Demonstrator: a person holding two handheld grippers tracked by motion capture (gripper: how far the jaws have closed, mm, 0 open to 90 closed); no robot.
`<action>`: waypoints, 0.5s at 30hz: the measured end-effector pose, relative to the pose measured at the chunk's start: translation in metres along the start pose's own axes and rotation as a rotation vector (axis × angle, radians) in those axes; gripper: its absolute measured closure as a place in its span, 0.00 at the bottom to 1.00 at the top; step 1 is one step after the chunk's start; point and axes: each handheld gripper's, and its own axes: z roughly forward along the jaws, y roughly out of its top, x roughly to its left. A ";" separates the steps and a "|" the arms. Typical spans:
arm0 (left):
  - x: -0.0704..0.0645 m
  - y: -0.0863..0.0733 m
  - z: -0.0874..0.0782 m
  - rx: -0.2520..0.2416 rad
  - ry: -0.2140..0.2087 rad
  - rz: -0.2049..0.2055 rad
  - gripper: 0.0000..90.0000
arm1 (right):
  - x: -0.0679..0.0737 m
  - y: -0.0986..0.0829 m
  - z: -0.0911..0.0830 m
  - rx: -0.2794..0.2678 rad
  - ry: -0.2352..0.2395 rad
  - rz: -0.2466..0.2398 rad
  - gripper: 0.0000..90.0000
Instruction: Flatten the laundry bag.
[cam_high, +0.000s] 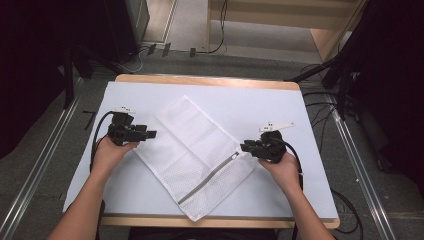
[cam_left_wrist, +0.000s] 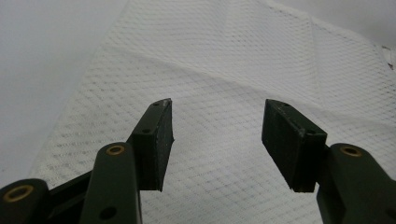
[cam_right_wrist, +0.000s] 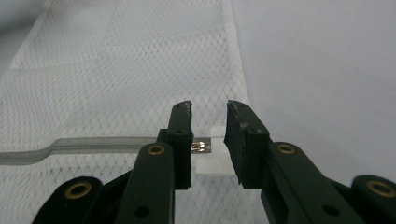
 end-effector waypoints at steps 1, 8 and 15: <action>0.000 0.000 0.000 0.002 0.002 0.002 0.49 | 0.000 0.001 0.001 -0.003 0.000 -0.003 0.80; -0.002 -0.005 -0.007 -0.002 0.015 -0.006 0.49 | -0.003 0.007 0.015 0.001 0.006 -0.011 0.77; -0.002 -0.017 -0.017 -0.004 0.041 -0.017 0.49 | -0.005 0.021 0.032 0.015 -0.002 -0.047 0.77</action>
